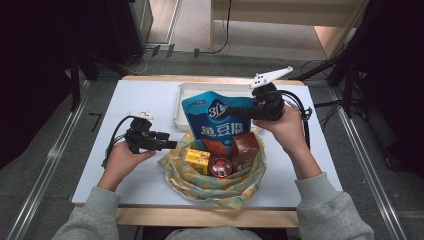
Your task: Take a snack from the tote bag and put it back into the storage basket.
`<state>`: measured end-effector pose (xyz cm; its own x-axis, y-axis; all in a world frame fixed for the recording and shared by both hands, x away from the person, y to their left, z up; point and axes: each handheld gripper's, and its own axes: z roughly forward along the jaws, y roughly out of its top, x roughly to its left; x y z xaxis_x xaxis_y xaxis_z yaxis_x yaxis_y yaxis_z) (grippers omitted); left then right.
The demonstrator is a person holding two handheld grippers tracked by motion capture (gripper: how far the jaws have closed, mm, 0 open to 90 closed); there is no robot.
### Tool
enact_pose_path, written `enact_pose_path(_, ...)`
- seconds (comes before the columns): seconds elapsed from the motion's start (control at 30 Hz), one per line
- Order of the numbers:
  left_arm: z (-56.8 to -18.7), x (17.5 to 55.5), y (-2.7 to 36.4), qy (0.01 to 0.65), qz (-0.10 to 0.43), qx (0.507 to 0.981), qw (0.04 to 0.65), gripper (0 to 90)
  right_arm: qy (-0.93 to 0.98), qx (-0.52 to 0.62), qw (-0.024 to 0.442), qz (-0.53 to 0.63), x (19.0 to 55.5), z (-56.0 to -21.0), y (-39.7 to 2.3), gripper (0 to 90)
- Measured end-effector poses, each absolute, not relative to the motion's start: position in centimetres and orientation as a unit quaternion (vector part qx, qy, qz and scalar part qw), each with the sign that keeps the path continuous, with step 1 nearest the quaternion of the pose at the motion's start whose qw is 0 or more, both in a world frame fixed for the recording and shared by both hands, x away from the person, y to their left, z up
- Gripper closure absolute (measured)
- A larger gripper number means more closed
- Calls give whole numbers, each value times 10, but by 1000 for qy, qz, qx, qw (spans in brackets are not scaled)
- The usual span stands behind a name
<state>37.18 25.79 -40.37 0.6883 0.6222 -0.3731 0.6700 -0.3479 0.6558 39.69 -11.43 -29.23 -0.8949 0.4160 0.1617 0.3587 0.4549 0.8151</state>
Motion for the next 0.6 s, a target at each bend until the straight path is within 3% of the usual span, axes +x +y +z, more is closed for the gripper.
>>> enact_pose_path(0.6,-404,372,260,395,-30,819,414,394,843,221,37,490,401,-247,-119,897)
